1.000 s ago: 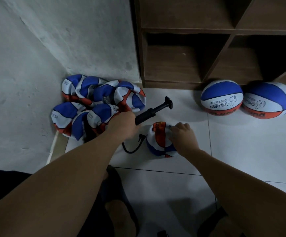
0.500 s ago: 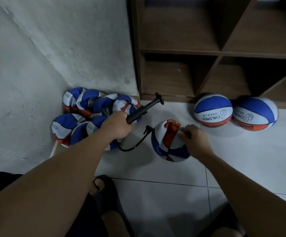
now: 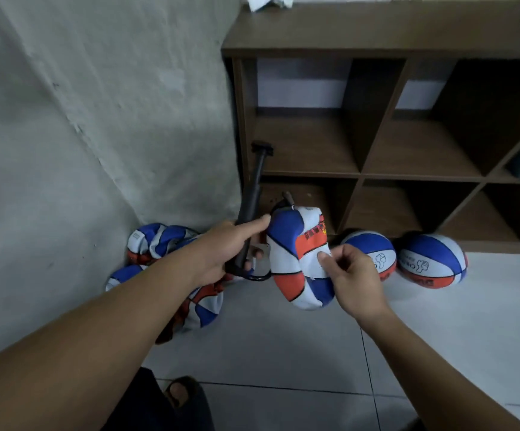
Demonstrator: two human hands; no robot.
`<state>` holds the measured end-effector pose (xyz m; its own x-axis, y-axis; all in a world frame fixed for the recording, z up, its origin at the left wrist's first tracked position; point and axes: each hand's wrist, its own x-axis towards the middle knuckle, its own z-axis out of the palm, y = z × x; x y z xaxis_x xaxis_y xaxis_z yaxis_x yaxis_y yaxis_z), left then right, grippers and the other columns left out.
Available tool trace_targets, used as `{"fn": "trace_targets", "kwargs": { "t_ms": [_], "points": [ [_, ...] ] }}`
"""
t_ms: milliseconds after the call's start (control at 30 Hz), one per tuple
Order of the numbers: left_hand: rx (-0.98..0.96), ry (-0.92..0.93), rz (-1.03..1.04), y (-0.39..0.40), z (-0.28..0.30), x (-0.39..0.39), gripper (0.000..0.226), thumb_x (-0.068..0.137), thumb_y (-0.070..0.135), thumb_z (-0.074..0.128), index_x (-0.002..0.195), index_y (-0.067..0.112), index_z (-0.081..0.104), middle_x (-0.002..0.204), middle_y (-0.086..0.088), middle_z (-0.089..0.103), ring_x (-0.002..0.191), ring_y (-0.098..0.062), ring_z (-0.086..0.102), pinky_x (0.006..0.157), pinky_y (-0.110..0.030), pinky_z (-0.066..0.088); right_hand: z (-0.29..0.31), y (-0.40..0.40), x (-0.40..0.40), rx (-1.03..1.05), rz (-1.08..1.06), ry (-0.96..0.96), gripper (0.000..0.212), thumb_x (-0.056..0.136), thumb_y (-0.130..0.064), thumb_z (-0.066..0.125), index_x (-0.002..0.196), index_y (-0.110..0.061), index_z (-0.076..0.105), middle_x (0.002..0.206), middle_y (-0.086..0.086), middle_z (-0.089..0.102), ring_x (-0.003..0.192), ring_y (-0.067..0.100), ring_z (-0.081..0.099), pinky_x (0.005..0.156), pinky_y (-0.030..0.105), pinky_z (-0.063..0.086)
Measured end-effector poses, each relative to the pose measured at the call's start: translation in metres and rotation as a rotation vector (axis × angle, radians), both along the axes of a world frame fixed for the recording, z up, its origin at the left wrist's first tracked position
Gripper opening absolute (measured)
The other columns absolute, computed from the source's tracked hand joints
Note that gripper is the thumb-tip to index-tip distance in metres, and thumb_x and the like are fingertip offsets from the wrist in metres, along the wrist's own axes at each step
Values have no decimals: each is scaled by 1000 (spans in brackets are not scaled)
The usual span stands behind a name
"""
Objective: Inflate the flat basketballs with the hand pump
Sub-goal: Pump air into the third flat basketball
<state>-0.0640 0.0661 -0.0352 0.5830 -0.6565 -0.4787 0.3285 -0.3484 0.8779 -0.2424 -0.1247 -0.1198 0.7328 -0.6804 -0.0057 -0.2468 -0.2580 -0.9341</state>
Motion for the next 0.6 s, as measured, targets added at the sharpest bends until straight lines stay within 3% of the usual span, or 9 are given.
{"fn": "trace_targets", "kwargs": {
  "t_ms": [67, 167, 300, 433, 533, 600],
  "points": [
    [14, 34, -21, 4, 1, -5, 42, 99, 53, 73, 105, 11, 72, 86, -10, 68, 75, -22, 61, 52, -29, 45, 5, 5, -2, -38, -14, 11, 26, 101, -30, 74, 81, -18, 63, 72, -2, 68, 67, 15, 63, 65, 24, 49],
    [-15, 84, -64, 11, 3, -8, 29, 100, 41, 75, 106, 14, 70, 82, -3, 65, 72, -19, 65, 54, -29, 45, 9, 14, -8, -59, 39, 24, 26, 101, -26, 73, 81, -17, 61, 69, -1, 64, 62, 12, 56, 61, 24, 46],
    [-26, 102, -99, 15, 9, -5, 15, 98, 22, 78, 102, 14, 66, 77, -3, 56, 63, -14, 56, 55, -29, 44, 13, 16, -14, -139, 145, 98, 28, 98, -28, 77, 80, -17, 59, 71, 3, 63, 66, 22, 58, 63, 34, 49],
    [-24, 40, -140, 12, 8, -8, 19, 95, 8, 77, 90, 21, 64, 64, -2, 46, 58, -15, 45, 59, -30, 41, 18, 16, -16, -197, 175, 91, 47, 93, -50, 80, 75, -16, 52, 67, 4, 55, 58, 14, 48, 57, 32, 43],
    [-22, 48, -128, 8, 2, -10, 21, 93, 5, 79, 98, 19, 65, 65, -1, 49, 59, -14, 47, 59, -29, 43, 23, 15, -13, -424, 131, 186, 55, 86, -68, 78, 69, -22, 51, 61, -3, 55, 57, 15, 53, 54, 36, 44],
    [1, 79, -107, 6, -2, -10, 21, 91, 6, 82, 101, 17, 67, 66, -2, 51, 59, -13, 49, 61, -29, 45, 23, 11, -12, -465, 135, 224, 58, 84, -73, 77, 66, -23, 53, 59, -5, 57, 56, 14, 56, 53, 39, 46]
  ]
}}
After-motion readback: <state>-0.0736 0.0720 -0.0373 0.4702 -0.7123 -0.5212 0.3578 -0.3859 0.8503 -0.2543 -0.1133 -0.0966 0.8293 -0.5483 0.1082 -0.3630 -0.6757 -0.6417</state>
